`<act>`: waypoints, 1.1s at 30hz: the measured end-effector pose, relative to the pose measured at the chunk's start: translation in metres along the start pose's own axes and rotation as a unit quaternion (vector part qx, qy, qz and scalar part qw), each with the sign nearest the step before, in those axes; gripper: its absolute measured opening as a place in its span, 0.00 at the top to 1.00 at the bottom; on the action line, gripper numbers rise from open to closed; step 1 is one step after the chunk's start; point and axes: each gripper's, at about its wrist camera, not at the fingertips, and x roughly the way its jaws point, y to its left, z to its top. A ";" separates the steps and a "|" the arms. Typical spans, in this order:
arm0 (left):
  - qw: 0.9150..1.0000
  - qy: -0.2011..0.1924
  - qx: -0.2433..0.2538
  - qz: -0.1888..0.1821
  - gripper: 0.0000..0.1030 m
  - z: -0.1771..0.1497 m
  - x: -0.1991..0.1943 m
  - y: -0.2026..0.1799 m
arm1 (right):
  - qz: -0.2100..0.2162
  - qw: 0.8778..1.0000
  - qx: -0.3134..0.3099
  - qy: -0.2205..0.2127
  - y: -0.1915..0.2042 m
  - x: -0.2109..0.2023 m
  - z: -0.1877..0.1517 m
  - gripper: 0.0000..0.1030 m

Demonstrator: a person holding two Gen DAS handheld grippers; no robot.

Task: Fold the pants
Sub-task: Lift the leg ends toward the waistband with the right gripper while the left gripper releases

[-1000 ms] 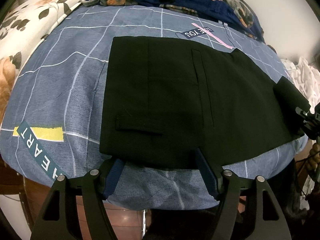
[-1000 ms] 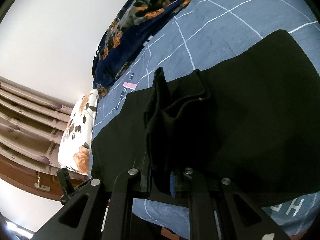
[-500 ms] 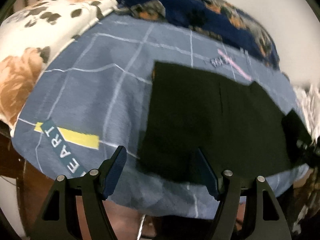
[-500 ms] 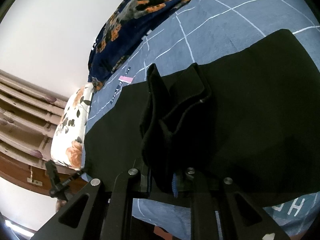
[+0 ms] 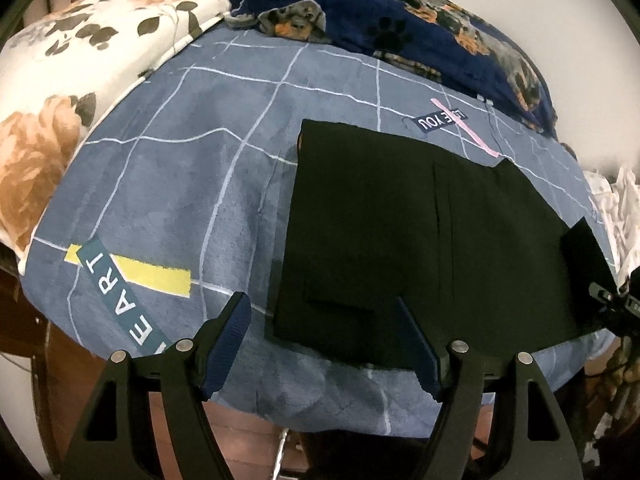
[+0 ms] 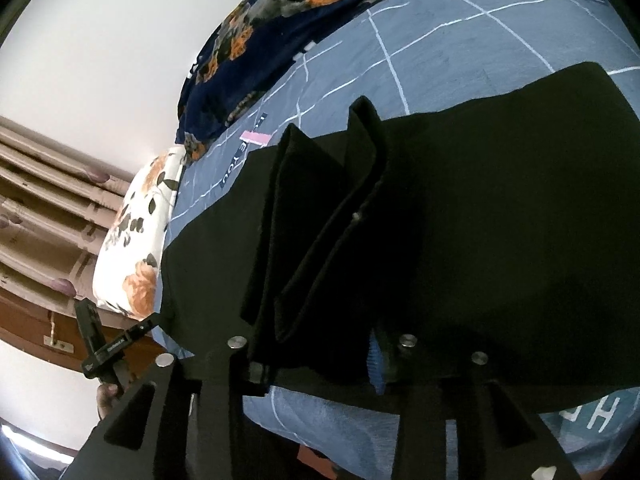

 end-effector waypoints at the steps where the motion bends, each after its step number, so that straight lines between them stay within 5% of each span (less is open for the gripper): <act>1: 1.000 0.002 -0.001 0.000 0.28 0.000 0.001 0.000 | 0.004 1.000 0.002 0.002 0.000 0.001 0.000 0.59; 18: 1.000 0.016 0.011 0.004 0.28 -0.003 0.007 -0.004 | 0.041 0.999 0.020 0.020 -0.002 0.007 -0.002 0.37; 33: 0.997 -0.021 0.075 -0.001 0.26 0.000 -0.015 -0.042 | 0.066 0.997 0.039 0.025 -0.007 0.011 -0.003 0.32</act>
